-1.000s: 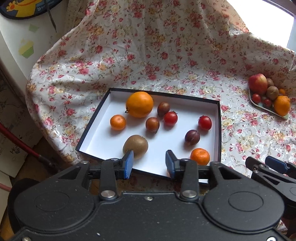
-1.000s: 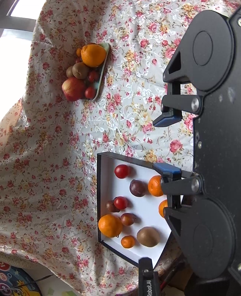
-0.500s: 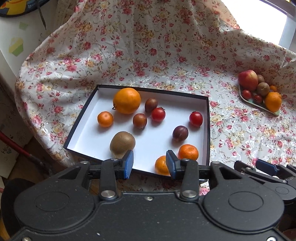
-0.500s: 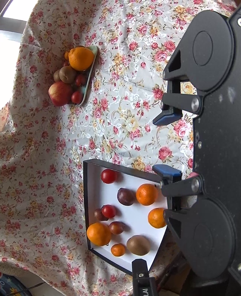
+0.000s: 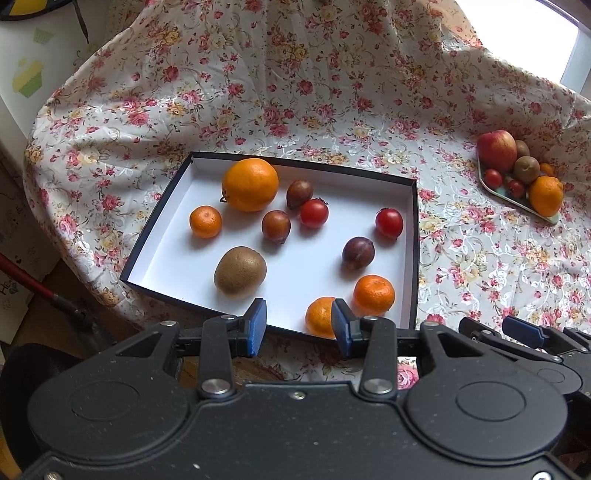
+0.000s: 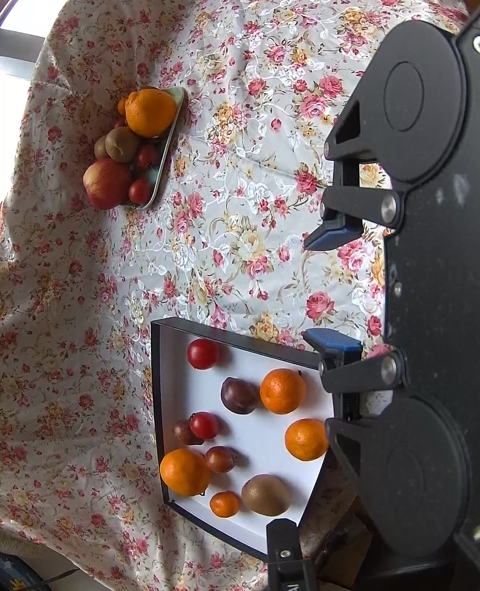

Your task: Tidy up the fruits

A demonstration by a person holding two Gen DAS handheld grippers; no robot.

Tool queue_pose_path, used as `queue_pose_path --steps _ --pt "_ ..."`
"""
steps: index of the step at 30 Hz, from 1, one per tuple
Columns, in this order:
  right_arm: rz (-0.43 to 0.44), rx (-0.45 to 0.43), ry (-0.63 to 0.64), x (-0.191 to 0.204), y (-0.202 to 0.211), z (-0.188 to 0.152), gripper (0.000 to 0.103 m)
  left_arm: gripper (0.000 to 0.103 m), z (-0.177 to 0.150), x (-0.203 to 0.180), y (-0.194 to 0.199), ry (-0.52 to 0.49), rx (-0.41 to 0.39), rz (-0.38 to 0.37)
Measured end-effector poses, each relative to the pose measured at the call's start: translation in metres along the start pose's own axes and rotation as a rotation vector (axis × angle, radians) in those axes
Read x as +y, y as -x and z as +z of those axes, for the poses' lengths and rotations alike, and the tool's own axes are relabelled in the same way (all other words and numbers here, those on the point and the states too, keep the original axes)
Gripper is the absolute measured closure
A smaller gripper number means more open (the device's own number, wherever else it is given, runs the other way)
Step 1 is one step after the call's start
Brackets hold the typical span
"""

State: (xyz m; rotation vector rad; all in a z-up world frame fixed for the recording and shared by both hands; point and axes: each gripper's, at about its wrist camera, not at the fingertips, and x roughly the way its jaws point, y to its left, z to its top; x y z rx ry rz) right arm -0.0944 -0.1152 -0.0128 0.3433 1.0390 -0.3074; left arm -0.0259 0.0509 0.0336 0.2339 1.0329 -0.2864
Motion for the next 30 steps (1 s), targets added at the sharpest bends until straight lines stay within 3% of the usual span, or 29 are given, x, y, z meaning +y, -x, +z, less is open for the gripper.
queue_pose_path --steps 30 --pt "-0.013 0.045 0.028 0.007 -0.013 0.001 0.054 0.053 0.001 0.002 -0.002 0.000 0.020 -0.014"
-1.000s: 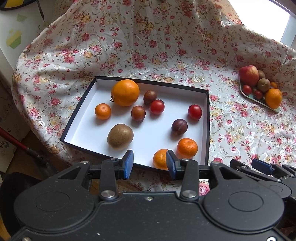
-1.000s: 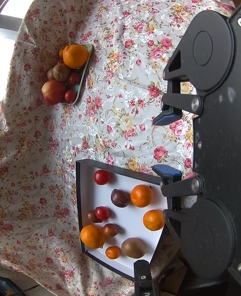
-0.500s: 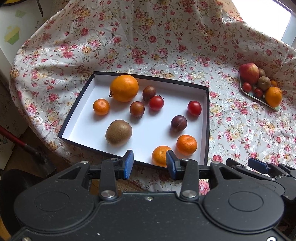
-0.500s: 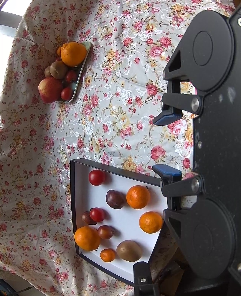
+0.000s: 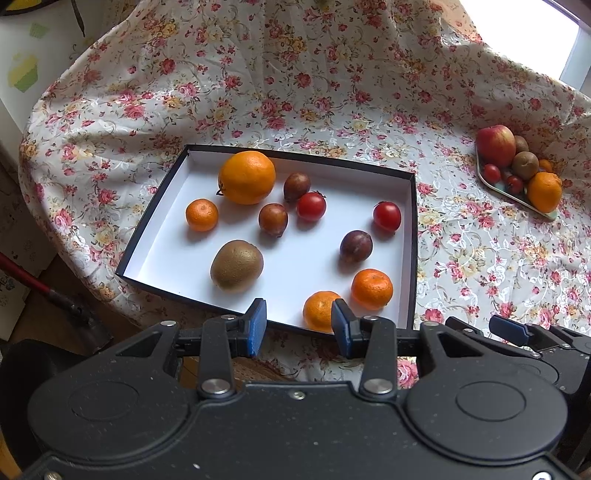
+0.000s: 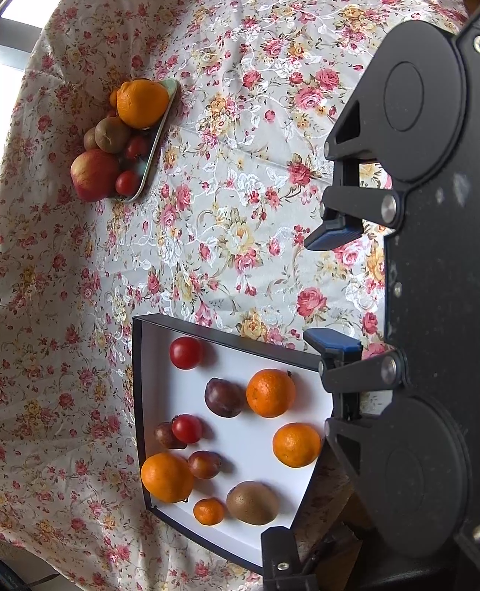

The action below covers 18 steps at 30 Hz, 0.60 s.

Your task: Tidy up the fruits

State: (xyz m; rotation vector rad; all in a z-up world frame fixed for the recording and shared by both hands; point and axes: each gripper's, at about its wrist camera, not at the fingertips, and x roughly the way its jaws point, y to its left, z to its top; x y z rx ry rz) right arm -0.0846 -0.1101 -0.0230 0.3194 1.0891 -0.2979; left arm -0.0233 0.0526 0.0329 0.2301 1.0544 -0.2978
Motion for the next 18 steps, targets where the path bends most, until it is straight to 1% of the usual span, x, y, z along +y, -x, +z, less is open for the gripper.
queue_pose_path --steps 6,11,18 --pt "0.000 0.010 0.005 0.001 -0.003 -0.001 0.054 0.053 -0.001 -0.005 0.004 -0.023 -0.024 0.009" --pt "-0.010 0.028 0.011 0.003 -0.009 -0.004 0.054 0.053 -0.002 -0.007 0.008 -0.048 -0.038 -0.001" --pt "-0.023 0.048 0.009 0.002 -0.015 -0.006 0.054 0.053 -0.001 -0.002 0.007 -0.018 -0.034 -0.007"
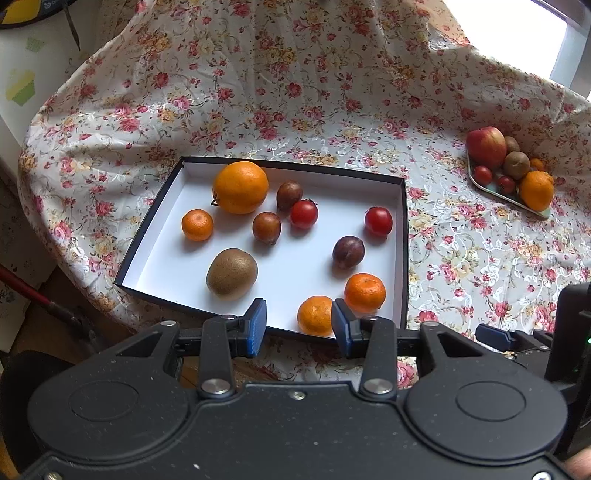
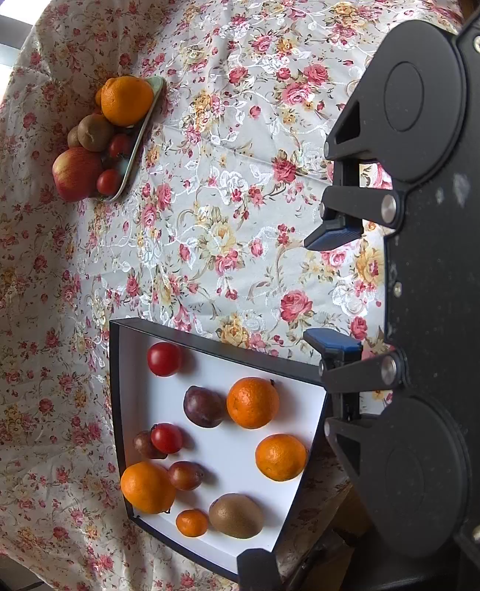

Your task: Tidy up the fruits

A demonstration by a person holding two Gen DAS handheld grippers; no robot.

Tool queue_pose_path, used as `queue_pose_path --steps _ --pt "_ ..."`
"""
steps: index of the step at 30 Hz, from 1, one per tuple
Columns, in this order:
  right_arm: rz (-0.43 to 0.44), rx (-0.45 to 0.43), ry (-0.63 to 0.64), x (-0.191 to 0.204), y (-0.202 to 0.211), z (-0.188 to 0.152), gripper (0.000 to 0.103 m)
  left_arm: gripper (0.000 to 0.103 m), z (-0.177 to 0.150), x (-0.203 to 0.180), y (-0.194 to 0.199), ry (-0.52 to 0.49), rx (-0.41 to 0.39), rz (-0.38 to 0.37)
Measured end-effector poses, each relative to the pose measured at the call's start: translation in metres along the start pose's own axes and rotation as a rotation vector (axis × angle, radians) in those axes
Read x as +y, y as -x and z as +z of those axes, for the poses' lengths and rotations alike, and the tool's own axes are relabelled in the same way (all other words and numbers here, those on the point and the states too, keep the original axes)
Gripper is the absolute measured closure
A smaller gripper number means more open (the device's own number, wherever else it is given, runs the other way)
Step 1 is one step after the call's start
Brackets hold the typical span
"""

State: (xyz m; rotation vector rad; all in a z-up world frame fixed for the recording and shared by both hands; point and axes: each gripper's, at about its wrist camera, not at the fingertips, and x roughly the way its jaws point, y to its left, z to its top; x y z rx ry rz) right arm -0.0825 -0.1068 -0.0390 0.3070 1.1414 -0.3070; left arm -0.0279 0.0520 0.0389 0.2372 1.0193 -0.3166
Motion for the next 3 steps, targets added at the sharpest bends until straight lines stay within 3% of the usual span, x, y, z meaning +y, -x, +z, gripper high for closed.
queue_pose_path --steps 3 --pt "0.001 0.005 0.004 0.0011 -0.0015 -0.0005 0.054 0.053 0.0000 0.0030 0.0007 0.017 -0.005 0.002"
